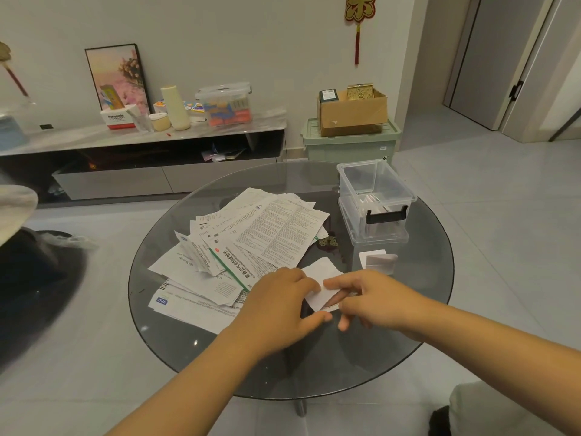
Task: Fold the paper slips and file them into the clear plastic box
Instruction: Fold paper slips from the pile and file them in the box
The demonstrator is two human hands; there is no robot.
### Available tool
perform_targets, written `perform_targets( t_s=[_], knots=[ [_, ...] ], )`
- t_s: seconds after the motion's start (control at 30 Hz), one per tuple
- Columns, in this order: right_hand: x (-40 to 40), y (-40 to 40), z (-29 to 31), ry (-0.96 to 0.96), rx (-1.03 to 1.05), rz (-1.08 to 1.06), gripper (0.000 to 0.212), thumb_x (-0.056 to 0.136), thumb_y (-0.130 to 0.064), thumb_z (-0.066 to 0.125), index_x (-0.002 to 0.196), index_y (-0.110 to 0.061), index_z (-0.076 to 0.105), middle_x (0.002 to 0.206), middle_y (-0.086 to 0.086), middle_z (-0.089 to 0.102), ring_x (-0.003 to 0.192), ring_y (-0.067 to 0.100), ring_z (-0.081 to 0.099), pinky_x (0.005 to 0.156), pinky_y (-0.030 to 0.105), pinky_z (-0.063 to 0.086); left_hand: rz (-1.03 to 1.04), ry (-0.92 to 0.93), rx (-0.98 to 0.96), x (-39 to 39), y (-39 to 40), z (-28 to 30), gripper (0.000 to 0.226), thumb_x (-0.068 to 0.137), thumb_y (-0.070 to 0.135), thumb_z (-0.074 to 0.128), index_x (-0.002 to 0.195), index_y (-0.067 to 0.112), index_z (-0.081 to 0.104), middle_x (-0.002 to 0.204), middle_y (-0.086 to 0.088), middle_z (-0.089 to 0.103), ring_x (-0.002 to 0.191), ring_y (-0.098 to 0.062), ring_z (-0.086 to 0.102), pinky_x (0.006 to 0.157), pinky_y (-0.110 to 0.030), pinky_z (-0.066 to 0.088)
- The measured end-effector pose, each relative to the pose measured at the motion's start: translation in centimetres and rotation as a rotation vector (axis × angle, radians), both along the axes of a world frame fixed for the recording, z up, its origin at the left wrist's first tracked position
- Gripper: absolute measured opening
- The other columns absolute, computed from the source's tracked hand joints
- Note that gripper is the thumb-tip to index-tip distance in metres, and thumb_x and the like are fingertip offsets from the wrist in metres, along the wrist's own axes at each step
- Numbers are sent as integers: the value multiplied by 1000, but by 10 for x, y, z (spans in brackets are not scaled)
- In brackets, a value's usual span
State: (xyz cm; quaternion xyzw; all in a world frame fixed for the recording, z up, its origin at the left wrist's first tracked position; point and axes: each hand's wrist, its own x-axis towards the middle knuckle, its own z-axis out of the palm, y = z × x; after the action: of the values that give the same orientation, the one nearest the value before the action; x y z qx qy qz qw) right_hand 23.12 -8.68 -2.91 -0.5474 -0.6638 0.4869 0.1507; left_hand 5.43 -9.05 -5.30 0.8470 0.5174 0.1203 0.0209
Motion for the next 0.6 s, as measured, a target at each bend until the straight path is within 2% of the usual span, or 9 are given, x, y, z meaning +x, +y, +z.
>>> perform_targets(
  t_s=[0.1,0.2,0.27,0.33,0.4,0.47,0.53,0.6],
  knots=[
    [6,1,0,-237,260,40,47,87,-10,54,133,-20,50,97,-12,58,65,-2,54,62,5,41,-15,-4,0,-1,1,3,47,87,60,46,123,31,57,113,9,58,103,-10,50,81,-25,40],
    [11,2,2,-400,441,56,37,84,-25,63,121,-27,60,103,-7,49,85,3,52,81,20,46,-36,-29,-32,-4,3,5,42,89,56,44,116,30,62,105,8,62,97,-11,53,79,-28,43],
    [11,3,0,-471,499,67,27,85,-33,63,112,-31,64,99,-8,43,90,10,51,78,26,47,-58,-42,-55,-5,3,6,43,88,55,36,106,29,66,97,8,65,92,-11,55,77,-31,45],
    [10,4,-2,-466,551,70,16,87,-36,60,101,-31,67,94,-10,39,83,8,47,67,22,41,-72,-48,-52,-4,4,8,44,87,50,31,93,26,68,84,7,64,82,-13,55,72,-35,45],
    [8,7,-5,-376,578,59,9,87,-33,59,88,-28,66,94,-10,44,84,6,44,69,22,40,-57,-56,-41,-4,4,9,37,88,44,34,84,23,65,75,6,61,74,-15,53,67,-35,44],
    [5,9,-9,-280,557,40,5,88,-28,57,84,-26,60,94,-7,51,93,8,43,77,25,41,-11,-86,-39,-3,4,9,29,89,40,39,86,22,62,78,6,61,75,-15,54,67,-35,44],
    [2,11,-12,-226,490,9,2,89,-26,56,89,-25,54,95,-2,52,96,11,43,74,25,37,42,-132,-54,-1,5,7,17,90,37,48,94,25,60,86,6,62,81,-14,54,69,-33,43],
    [0,16,-18,-223,465,-20,10,88,-28,57,93,-28,49,98,3,51,96,13,44,71,24,33,91,-179,-88,1,6,6,17,88,36,55,103,29,57,92,9,61,83,-11,53,70,-29,42]
  ],
)
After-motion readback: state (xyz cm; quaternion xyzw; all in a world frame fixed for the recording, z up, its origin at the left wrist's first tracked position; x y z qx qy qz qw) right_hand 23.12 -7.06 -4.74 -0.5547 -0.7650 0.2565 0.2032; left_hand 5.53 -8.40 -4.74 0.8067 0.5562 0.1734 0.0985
